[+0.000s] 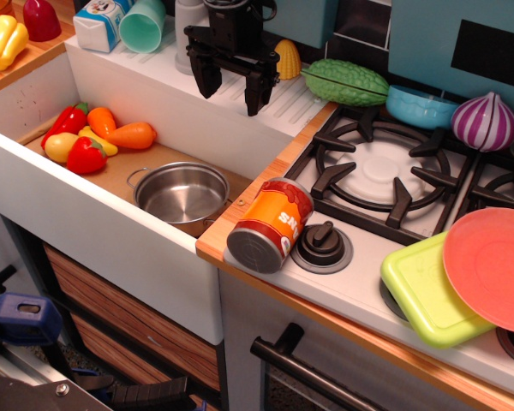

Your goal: Put can in pot

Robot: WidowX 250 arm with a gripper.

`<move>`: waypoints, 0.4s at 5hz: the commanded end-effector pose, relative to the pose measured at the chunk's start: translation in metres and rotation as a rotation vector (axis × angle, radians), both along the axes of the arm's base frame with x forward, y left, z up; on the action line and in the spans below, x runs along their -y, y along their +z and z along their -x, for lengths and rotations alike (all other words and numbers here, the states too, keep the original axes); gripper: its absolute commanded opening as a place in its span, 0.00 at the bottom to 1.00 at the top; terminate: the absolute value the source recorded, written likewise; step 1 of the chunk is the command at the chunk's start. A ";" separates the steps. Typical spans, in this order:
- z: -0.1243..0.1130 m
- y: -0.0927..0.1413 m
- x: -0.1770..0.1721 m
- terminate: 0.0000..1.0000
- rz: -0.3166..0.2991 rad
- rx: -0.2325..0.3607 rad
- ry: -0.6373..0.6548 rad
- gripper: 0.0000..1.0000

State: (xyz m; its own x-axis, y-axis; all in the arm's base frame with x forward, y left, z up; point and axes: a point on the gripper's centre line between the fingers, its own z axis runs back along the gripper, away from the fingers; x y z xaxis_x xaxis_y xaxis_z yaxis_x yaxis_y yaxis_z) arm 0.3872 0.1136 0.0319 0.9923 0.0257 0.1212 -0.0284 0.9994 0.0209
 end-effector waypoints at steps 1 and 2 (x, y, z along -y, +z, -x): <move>0.000 0.000 0.000 0.00 0.000 0.000 0.000 1.00; 0.019 0.037 0.014 0.00 -0.045 -0.007 0.029 1.00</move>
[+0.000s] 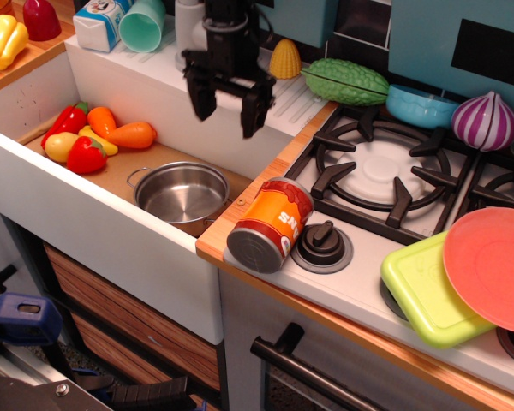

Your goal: Put can in pot

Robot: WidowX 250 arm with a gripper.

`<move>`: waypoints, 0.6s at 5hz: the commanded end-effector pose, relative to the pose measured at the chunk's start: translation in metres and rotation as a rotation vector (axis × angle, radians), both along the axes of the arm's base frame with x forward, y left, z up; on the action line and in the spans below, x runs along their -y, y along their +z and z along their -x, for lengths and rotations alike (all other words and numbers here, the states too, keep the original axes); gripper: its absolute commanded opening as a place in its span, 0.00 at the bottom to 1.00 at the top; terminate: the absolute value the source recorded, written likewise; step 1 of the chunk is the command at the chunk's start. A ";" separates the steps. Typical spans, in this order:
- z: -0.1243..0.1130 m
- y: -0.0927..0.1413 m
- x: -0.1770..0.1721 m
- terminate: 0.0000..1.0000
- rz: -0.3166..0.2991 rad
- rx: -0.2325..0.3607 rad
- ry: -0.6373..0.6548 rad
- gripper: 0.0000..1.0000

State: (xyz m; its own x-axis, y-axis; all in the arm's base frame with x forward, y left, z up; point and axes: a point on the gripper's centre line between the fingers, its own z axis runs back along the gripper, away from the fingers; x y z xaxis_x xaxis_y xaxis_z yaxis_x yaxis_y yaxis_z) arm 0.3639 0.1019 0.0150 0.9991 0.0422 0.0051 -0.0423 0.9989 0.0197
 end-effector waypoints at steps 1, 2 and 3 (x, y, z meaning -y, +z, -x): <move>0.012 0.082 0.018 0.00 -0.093 0.094 0.035 1.00; 0.032 0.092 0.043 0.00 -0.111 0.091 0.050 1.00; 0.062 0.088 0.064 0.00 -0.132 0.085 0.038 1.00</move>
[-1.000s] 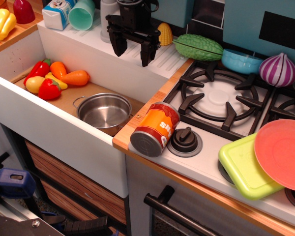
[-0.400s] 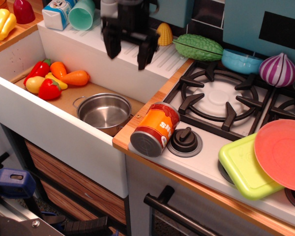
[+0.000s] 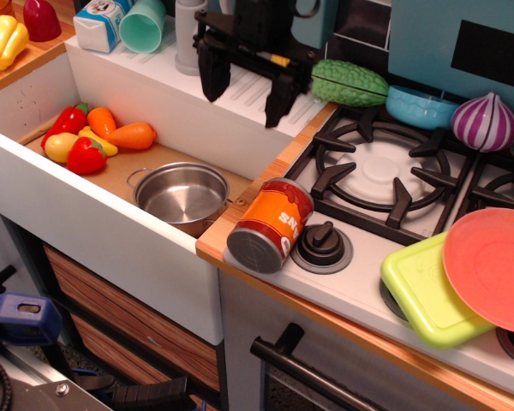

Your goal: Put can in pot

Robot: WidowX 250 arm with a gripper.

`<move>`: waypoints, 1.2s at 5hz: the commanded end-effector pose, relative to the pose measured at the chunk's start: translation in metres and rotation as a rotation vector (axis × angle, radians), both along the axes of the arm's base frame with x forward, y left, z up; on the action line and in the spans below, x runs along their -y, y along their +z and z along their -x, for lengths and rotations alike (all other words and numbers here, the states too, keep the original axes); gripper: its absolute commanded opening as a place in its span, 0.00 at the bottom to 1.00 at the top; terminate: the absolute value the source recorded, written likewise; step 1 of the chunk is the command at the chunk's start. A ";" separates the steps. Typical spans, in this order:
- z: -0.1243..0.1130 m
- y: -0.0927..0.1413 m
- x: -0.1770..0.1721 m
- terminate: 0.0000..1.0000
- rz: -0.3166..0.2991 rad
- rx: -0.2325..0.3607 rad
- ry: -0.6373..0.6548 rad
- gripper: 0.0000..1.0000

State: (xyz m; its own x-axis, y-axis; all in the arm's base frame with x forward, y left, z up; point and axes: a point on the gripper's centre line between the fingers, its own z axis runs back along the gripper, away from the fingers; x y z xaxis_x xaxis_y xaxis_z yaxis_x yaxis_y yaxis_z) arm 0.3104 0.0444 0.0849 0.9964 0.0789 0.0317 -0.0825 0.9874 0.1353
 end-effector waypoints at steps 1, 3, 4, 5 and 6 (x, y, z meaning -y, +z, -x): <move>0.028 0.014 0.022 0.00 -0.008 0.075 0.001 1.00; 0.040 0.016 0.043 0.00 0.016 0.070 -0.019 1.00; 0.042 0.008 0.054 0.00 0.032 0.080 -0.012 1.00; 0.044 0.000 0.058 0.00 0.051 0.087 -0.009 1.00; 0.046 -0.008 0.060 0.00 0.062 0.102 -0.008 1.00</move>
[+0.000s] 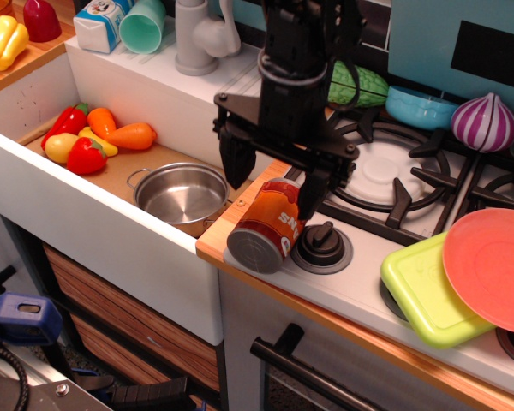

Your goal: Put can in pot

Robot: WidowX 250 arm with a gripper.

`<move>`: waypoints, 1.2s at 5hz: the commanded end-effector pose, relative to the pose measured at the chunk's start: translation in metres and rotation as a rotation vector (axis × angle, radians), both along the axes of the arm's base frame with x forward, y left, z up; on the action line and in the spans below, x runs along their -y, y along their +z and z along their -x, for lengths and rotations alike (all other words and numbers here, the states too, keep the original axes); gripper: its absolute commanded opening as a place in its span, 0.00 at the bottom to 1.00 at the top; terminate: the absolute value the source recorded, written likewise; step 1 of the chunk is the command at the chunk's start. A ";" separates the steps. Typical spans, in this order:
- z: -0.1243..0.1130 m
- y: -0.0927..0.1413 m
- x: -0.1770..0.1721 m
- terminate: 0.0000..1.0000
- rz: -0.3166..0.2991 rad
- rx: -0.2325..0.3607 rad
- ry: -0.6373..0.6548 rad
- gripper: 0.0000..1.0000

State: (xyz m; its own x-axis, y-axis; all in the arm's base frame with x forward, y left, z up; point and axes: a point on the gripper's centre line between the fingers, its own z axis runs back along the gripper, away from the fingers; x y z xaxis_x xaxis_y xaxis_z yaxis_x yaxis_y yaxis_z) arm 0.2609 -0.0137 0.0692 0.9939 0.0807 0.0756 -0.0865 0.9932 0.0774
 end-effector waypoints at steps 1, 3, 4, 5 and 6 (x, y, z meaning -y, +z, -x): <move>-0.001 -0.001 0.003 0.00 0.023 0.064 -0.002 1.00; 0.000 -0.023 -0.002 0.00 0.069 0.076 0.005 1.00; -0.002 -0.035 -0.003 0.00 0.085 0.092 0.010 1.00; -0.004 -0.042 -0.003 0.00 0.107 0.086 0.036 1.00; -0.003 -0.043 -0.005 0.00 0.097 0.078 0.057 0.00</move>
